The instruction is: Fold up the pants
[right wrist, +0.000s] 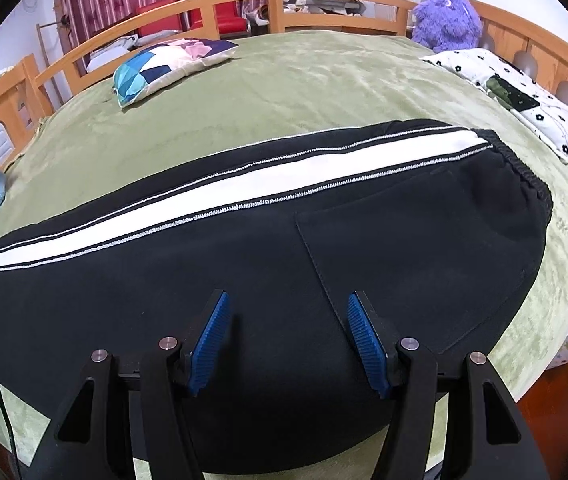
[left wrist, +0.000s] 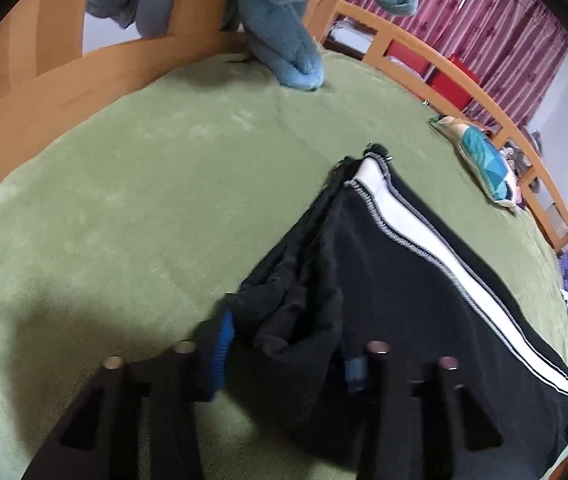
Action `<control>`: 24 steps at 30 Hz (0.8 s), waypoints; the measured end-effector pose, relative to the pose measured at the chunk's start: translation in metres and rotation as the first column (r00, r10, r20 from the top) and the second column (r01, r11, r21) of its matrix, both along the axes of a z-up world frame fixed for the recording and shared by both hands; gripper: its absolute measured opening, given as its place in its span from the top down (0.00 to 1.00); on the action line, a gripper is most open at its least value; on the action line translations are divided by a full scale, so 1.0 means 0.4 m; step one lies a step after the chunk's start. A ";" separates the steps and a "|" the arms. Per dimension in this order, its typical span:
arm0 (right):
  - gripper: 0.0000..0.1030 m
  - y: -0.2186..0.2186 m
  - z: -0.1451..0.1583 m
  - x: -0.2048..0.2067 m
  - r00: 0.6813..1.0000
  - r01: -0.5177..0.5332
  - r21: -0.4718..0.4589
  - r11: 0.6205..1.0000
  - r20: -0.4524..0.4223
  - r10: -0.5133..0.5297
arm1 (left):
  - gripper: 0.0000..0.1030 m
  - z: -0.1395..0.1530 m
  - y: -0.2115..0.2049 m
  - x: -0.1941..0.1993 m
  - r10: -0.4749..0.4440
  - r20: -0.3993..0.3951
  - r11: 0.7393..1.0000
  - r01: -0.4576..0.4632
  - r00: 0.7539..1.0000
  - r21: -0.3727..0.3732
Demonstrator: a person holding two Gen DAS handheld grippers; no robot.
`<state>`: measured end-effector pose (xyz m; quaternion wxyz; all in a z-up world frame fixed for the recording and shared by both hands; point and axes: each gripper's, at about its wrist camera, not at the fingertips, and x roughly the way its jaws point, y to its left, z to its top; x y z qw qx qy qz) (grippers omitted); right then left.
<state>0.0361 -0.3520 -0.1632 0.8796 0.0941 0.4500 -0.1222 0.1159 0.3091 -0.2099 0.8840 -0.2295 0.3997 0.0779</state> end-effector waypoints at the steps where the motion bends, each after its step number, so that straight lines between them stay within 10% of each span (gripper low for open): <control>1: 0.41 -0.001 0.000 -0.002 1.000 -0.002 0.004 1.000 0.001 0.002 | 0.74 0.014 0.002 -0.013 -0.013 0.021 1.000 0.013 1.000 -0.007; 9: 0.41 -0.018 0.013 -0.022 1.000 0.005 0.030 1.000 0.027 -0.006 | 0.65 0.093 -0.007 -0.091 -0.018 0.127 1.000 0.015 0.992 0.025; 13: 0.41 -0.025 0.014 -0.031 0.999 0.001 0.045 0.999 0.032 -0.002 | 0.36 0.072 -0.003 -0.095 0.019 0.075 0.999 -0.021 0.997 0.028; 22: 0.41 -0.039 0.008 -0.045 1.000 -0.002 0.064 0.998 0.022 0.000 | 0.37 -0.015 -0.013 -0.030 0.070 -0.042 0.996 -0.068 0.997 0.061; 24: 0.41 -0.041 0.006 -0.046 1.000 0.001 0.071 0.997 0.022 -0.002 | 0.64 0.001 -0.011 -0.014 0.084 -0.030 0.995 -0.083 0.996 0.046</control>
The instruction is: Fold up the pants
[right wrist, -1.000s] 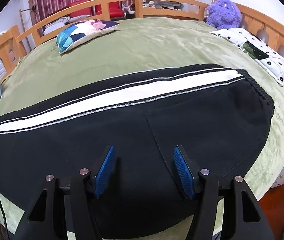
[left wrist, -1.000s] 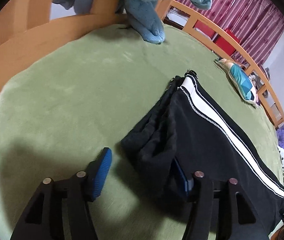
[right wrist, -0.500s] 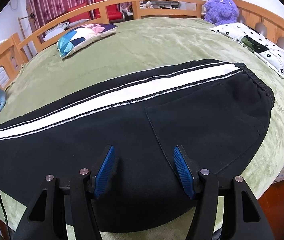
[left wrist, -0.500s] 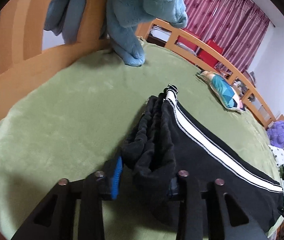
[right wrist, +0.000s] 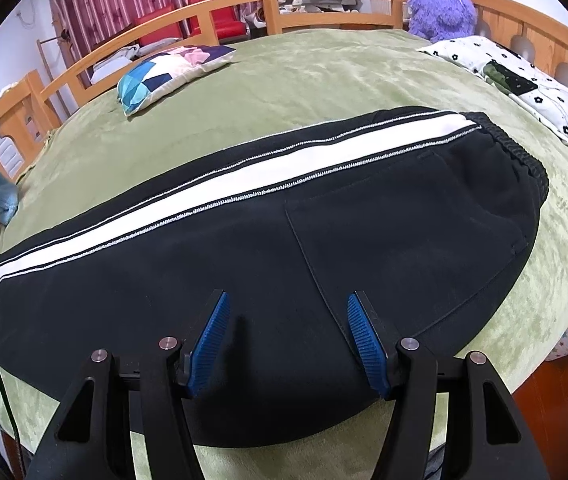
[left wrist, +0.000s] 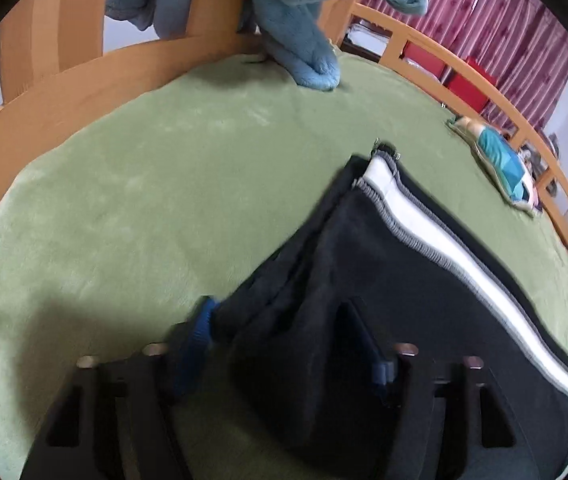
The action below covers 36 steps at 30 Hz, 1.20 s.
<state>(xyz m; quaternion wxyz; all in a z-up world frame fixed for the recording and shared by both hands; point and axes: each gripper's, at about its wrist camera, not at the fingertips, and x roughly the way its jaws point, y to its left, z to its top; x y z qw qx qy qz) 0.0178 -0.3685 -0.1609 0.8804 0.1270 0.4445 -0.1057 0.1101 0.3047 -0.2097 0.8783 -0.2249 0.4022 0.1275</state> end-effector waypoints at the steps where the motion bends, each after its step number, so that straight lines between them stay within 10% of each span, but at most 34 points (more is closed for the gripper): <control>1: 0.41 0.000 -0.001 0.000 1.000 0.000 0.004 1.000 0.000 0.000 | 0.72 0.009 0.002 0.004 -0.002 0.002 1.000 0.002 1.000 -0.014; 4: 0.41 -0.002 0.002 -0.005 1.000 -0.002 0.020 1.000 0.010 0.002 | 0.79 0.073 -0.015 0.001 -0.019 0.049 1.000 0.020 0.999 -0.016; 8: 0.41 -0.005 0.015 -0.020 0.999 -0.008 0.050 0.999 0.042 0.006 | 0.79 0.196 -0.115 -0.012 -0.045 0.049 0.985 0.036 0.998 0.169; 15: 0.41 -0.018 0.058 -0.060 0.994 -0.050 0.026 0.998 0.094 0.047 | 0.79 0.402 -0.478 -0.074 -0.275 0.098 0.863 0.200 0.957 0.465; 21: 0.41 -0.087 0.116 -0.119 0.988 -0.051 -0.037 0.998 0.145 0.056 | 0.79 0.432 -0.864 -0.103 -0.488 0.072 0.777 0.395 0.870 0.490; 28: 0.41 -0.206 0.126 -0.198 0.987 -0.013 -0.032 0.999 0.159 0.018 | 0.77 0.302 -1.195 -0.126 -0.677 -0.010 0.686 0.636 0.736 0.354; 31: 0.41 -0.246 0.102 -0.213 0.990 0.007 -0.014 1.000 0.138 -0.005 | 0.74 0.252 -1.248 -0.146 -0.734 -0.087 0.629 0.723 0.673 0.287; 36: 0.41 -0.262 0.058 -0.201 0.992 0.016 0.067 0.998 0.124 -0.024 | 0.58 0.258 -1.180 -0.168 -0.745 -0.073 0.637 0.740 0.663 0.216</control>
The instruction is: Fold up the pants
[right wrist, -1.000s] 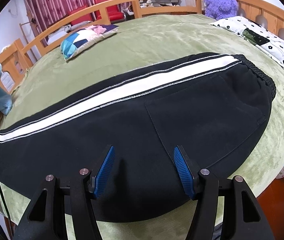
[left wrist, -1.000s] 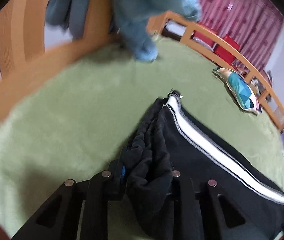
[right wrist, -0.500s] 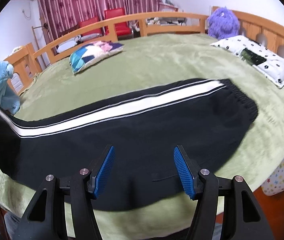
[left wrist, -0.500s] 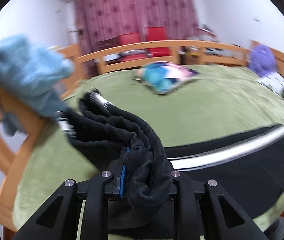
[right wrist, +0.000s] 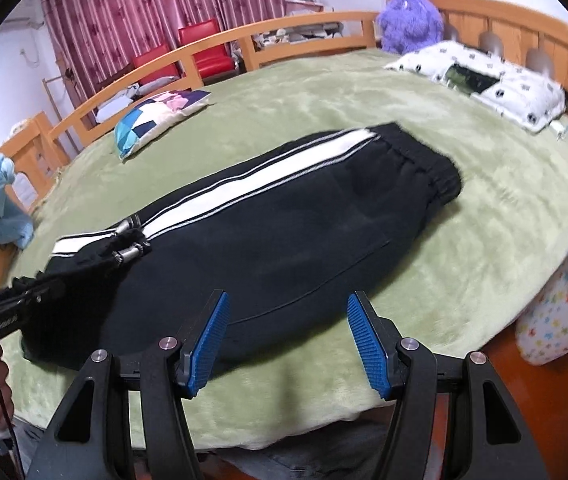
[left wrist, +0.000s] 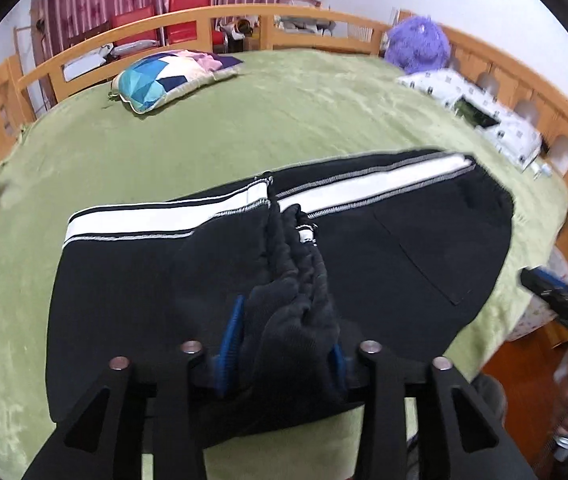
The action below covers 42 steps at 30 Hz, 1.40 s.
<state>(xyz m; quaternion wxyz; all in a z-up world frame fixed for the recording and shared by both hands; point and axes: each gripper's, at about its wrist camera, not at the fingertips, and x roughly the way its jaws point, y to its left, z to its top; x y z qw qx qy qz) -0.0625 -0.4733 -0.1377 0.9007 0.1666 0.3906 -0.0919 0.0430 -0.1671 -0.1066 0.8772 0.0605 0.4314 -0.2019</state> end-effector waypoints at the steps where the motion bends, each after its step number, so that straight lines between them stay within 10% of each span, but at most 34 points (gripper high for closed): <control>1: 0.41 0.011 -0.005 0.011 1.000 -0.012 0.018 1.000 0.000 0.012 | 0.50 0.009 0.027 -0.005 0.004 0.006 1.000 -0.004 1.000 -0.018; 11: 0.39 0.225 0.004 0.151 0.977 -0.213 0.068 0.975 0.042 0.211 | 0.28 0.077 0.313 0.007 0.178 0.120 0.981 -0.167 0.977 -0.098; 23: 0.30 0.460 -0.157 0.360 0.914 -0.343 0.198 0.918 -0.154 0.375 | 0.28 -0.058 0.562 0.059 0.352 -0.041 0.927 -0.354 0.935 -0.119; 26: 0.75 0.516 -0.159 0.384 0.901 -0.385 0.109 0.916 -0.171 0.399 | 0.28 -0.084 0.578 0.066 0.360 -0.078 0.922 -0.367 0.930 -0.125; 29: 0.81 0.490 -0.083 0.398 0.888 -0.445 0.117 0.888 -0.069 0.454 | 0.28 -0.094 0.571 0.063 0.353 -0.078 0.926 -0.360 0.932 -0.113; 32: 0.79 0.371 -0.002 0.406 0.937 -0.349 0.167 0.922 0.043 0.347 | 0.28 -0.087 0.559 0.059 0.336 -0.065 0.932 -0.342 0.940 -0.120; 38: 0.51 0.338 -0.118 0.445 0.904 -0.343 0.125 0.931 -0.226 0.363 | 0.28 -0.078 0.504 0.061 0.293 -0.062 0.948 -0.298 0.954 -0.115; 42: 0.47 0.303 -0.094 0.352 0.934 -0.320 0.074 0.945 -0.146 0.327 | 0.28 -0.077 0.478 0.051 0.275 -0.043 0.957 -0.278 0.961 -0.083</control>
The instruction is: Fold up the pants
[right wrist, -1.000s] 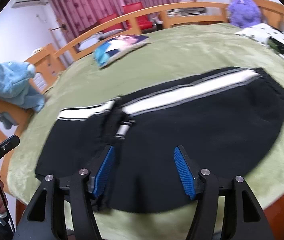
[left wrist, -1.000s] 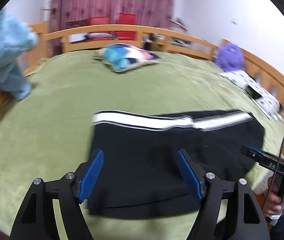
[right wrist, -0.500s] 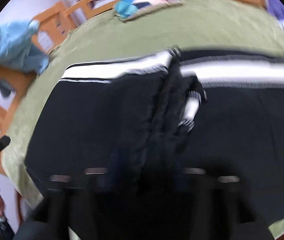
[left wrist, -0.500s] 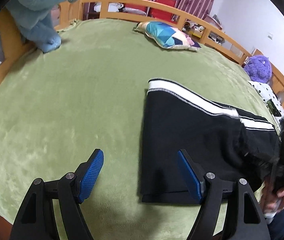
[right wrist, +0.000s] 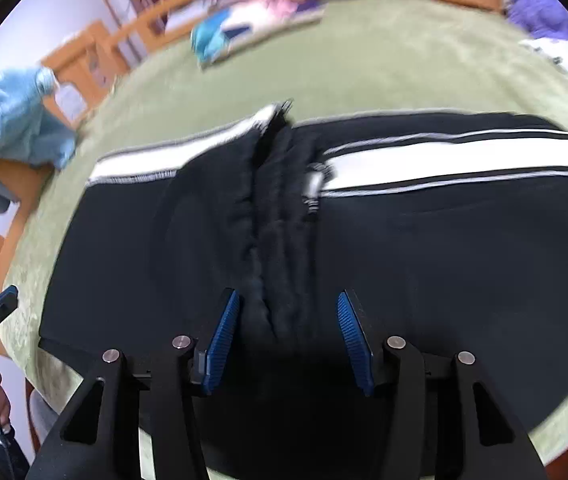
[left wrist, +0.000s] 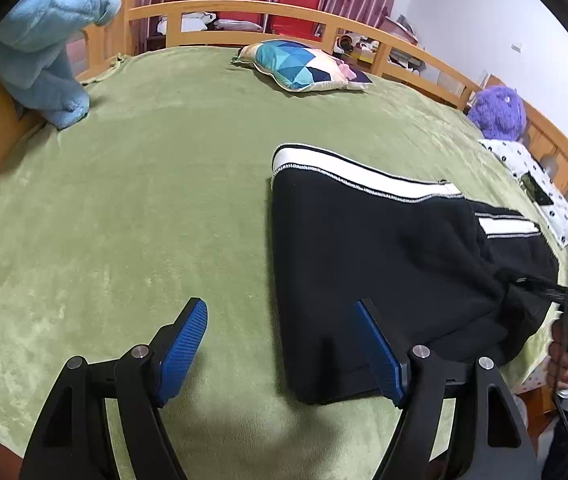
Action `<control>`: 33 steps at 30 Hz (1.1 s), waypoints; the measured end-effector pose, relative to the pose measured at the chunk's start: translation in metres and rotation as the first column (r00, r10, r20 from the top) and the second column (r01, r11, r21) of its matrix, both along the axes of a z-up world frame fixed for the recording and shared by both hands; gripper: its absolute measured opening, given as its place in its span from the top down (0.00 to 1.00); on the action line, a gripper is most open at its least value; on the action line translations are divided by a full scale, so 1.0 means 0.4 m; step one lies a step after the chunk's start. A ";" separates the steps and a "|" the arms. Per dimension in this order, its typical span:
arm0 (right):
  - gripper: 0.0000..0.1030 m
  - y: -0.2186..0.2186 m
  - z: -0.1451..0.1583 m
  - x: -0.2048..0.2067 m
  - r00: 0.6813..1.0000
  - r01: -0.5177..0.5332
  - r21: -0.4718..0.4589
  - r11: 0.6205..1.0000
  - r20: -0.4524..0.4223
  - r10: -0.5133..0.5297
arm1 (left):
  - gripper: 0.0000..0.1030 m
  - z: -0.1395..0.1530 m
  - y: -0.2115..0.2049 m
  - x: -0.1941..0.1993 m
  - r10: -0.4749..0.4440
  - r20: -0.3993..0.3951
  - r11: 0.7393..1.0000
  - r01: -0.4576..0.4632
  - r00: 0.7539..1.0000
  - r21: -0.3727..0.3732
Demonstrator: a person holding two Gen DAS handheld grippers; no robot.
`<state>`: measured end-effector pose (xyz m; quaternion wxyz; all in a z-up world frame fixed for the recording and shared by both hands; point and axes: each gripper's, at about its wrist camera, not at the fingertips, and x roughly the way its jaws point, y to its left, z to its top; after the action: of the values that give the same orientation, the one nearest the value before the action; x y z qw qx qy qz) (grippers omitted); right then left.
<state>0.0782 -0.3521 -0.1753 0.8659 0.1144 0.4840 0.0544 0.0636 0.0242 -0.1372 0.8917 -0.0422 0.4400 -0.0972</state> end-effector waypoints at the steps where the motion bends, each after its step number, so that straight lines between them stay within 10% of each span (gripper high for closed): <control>1: 0.46 -0.008 0.017 -0.030 0.999 0.015 -0.002 1.000 0.046 -0.015 | 0.28 -0.002 -0.002 0.001 -0.002 -0.005 1.000 0.002 1.000 0.000; 9: 0.46 0.068 0.032 -0.084 0.977 -0.077 -0.163 0.984 0.186 0.108 | 0.28 0.003 -0.034 -0.016 -0.031 -0.017 0.999 0.032 0.999 0.019; 12: 0.83 0.088 -0.006 -0.053 0.983 -0.111 -0.168 0.979 0.127 0.133 | 0.28 0.007 -0.030 -0.028 -0.029 -0.007 0.999 0.030 1.000 0.039; 16: 0.88 0.083 0.034 -0.074 0.973 -0.112 -0.175 0.978 0.182 0.143 | 0.28 0.000 -0.022 -0.031 -0.022 -0.024 0.999 0.024 0.999 0.049; 20: 0.88 -0.017 0.122 -0.143 0.960 -0.063 0.078 0.995 0.276 0.040 | 0.28 -0.004 -0.010 -0.033 -0.017 -0.029 0.999 0.017 0.999 0.028; 26: 0.77 0.036 -0.034 -0.132 0.991 -0.125 -0.056 0.991 0.043 0.127 | 0.28 -0.018 -0.015 -0.024 -0.030 -0.038 0.999 0.031 0.999 0.020; 33: 0.46 0.026 0.070 -0.123 0.969 -0.119 -0.016 0.993 0.215 0.119 | 0.28 -0.034 -0.013 0.006 -0.028 -0.055 0.999 0.029 0.998 0.018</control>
<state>0.0290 -0.3417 -0.1471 0.9087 0.0773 0.3931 0.1177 0.0662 0.0191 -0.1509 0.8781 -0.0301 0.4659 -0.1043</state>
